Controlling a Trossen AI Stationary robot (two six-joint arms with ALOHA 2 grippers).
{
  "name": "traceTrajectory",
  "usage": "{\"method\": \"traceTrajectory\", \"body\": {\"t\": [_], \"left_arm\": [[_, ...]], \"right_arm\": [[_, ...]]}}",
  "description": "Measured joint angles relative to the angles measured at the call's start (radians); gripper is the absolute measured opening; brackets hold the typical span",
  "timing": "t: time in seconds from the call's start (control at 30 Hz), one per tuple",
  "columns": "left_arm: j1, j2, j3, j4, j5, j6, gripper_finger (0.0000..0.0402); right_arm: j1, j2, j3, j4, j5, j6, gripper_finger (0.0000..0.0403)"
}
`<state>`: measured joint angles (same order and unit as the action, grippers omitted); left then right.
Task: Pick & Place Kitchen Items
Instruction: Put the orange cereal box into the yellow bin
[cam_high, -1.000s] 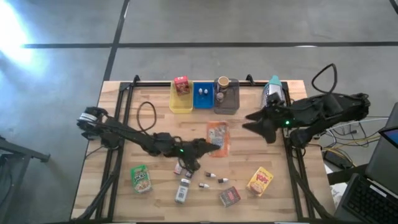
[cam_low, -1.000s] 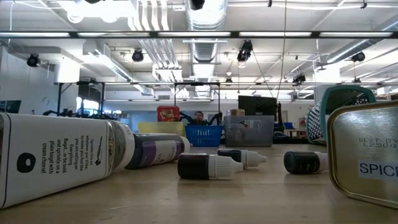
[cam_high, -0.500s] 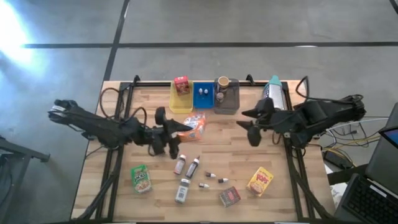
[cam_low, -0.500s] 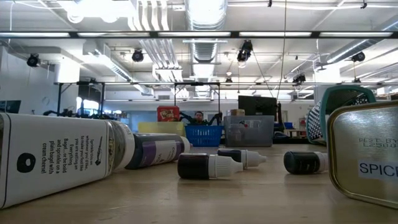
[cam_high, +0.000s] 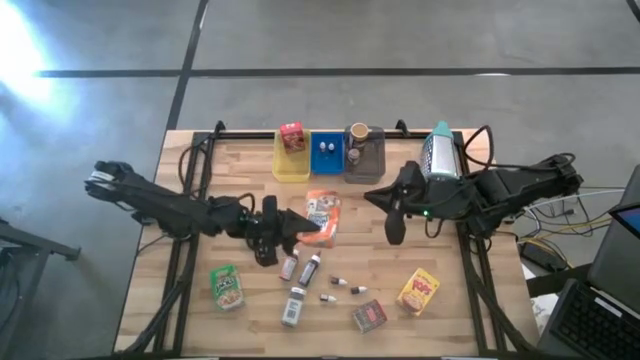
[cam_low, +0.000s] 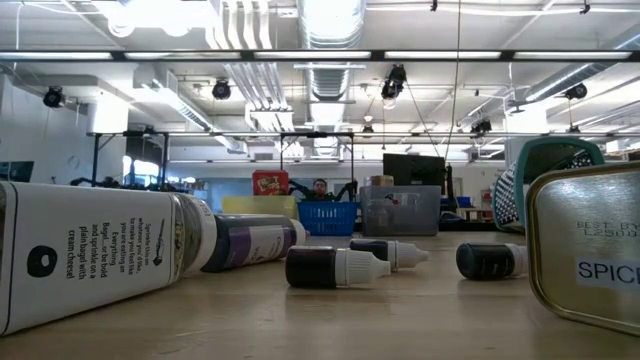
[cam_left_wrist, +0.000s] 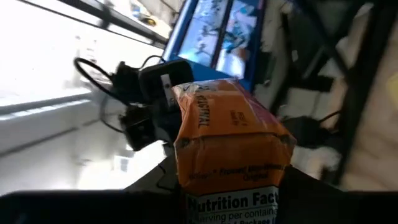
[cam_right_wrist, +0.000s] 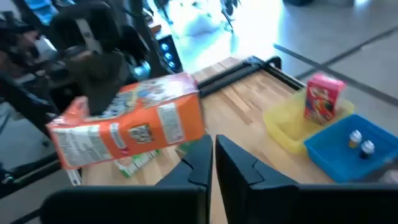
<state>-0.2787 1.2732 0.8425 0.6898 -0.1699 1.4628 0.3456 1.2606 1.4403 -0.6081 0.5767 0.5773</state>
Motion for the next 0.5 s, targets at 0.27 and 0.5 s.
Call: {"method": "traceTrajectory", "body": {"t": [0.27, 0.5], "left_arm": [[0.004, 0.073, 0.016, 0.124, -0.003, 0.082, 0.0129], [0.029, 0.139, 0.095, 0.125, -0.004, 0.109, 0.0129]], "right_arm": [[0.003, 0.006, 0.001, 0.036, -0.013, -0.037, 0.0008], [0.008, 0.005, -0.004, 0.144, -0.107, -0.110, 0.0008]]}}
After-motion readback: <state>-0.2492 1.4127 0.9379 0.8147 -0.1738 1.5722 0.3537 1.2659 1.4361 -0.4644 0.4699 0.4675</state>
